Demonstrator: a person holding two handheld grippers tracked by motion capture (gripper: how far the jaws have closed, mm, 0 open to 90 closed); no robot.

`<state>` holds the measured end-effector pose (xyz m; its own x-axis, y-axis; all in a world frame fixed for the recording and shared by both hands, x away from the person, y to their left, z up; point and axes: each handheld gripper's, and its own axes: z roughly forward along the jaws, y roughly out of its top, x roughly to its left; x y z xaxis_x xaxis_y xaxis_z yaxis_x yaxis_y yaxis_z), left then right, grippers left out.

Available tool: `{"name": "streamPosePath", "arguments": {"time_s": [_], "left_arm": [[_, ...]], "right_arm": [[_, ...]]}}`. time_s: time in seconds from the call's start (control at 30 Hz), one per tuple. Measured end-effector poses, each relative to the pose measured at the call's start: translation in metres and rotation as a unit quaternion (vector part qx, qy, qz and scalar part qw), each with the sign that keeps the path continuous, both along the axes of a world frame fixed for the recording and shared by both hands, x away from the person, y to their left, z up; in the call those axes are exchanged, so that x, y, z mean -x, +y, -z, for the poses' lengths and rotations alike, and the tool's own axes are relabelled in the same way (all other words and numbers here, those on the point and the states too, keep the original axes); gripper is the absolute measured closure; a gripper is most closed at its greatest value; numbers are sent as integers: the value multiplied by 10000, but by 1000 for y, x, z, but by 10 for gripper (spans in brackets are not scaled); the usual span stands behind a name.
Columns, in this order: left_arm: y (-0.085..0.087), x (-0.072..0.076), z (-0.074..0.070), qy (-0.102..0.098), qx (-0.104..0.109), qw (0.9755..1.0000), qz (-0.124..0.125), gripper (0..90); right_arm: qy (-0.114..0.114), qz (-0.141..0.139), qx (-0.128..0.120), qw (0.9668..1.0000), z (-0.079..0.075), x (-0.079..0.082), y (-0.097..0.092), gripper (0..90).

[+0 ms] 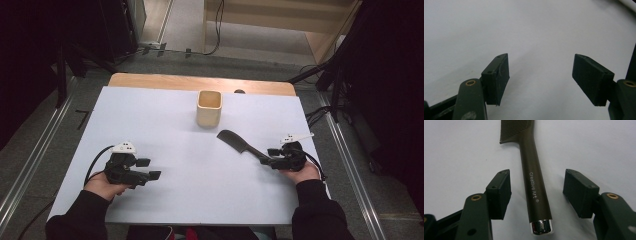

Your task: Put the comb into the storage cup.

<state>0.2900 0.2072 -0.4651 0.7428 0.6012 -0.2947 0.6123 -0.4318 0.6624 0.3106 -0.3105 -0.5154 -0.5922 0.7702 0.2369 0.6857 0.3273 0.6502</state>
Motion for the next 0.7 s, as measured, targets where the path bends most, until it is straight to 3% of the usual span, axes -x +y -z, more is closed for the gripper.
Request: {"name": "streamPosePath", "arguments": {"time_s": [0.17,0.57,0.7], "left_arm": [[0,0,0,3,4,10000,9,303],[-1,0,1,8,-25,10000,21,303],[-1,0,1,-2,-20,10000,17,303]], "right_arm": [[-101,-131,126,9998,0,3,3,505],[-236,-298,326,9987,0,6,8,689],[-209,-259,316,9989,0,5,9,693]]}}
